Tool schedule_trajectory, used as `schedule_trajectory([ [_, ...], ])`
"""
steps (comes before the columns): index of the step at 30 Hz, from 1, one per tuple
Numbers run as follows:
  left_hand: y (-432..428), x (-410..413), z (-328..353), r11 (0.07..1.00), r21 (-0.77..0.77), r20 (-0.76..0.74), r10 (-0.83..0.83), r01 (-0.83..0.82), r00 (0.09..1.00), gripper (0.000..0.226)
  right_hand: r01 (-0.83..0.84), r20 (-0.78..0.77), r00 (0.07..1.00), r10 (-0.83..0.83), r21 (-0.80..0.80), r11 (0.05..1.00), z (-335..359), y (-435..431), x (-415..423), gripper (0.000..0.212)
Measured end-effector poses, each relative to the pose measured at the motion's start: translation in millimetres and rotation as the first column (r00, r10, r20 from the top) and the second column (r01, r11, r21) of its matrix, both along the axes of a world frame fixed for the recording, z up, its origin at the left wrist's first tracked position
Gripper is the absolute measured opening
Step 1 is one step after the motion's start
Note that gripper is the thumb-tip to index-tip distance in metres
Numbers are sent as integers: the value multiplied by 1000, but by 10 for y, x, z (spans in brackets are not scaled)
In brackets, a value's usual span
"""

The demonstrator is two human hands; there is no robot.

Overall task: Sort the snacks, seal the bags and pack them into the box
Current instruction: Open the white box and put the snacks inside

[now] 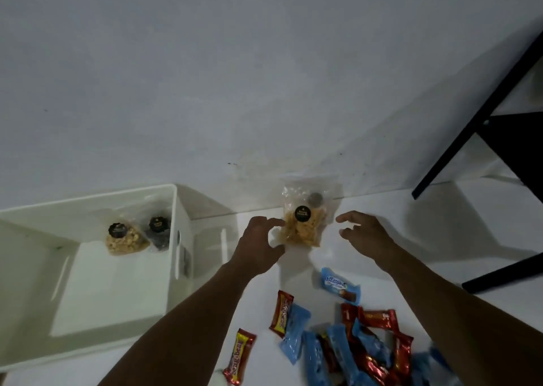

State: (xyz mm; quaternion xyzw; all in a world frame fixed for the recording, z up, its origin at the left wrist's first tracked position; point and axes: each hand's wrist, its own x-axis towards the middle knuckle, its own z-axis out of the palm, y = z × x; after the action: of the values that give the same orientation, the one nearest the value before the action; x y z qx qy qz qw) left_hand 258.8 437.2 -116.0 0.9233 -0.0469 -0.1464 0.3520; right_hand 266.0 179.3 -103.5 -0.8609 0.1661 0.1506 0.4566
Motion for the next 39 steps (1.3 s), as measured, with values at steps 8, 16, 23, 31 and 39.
schedule_trajectory([
  [8,-435,522,-445,998,-52,41,47,-45,998,55,-33,-4,999,34,228,973,-562,-38,733,28],
  [16,-330,462,-430,994,-67,16,91,-90,996,47,75,34,996,-87,258,963,-562,117,716,29],
  [23,78,159,186,996,-66,145,65,-56,987,52,56,115,989,-91,279,959,146,403,387,16],
  [31,1204,-256,1230,977,-139,309,196,-159,931,56,-91,337,941,-17,302,949,1245,1438,142,13],
  [39,2805,-925,1442,936,-99,325,353,-339,877,52,-250,419,897,142,214,944,1503,3056,-175,18],
])
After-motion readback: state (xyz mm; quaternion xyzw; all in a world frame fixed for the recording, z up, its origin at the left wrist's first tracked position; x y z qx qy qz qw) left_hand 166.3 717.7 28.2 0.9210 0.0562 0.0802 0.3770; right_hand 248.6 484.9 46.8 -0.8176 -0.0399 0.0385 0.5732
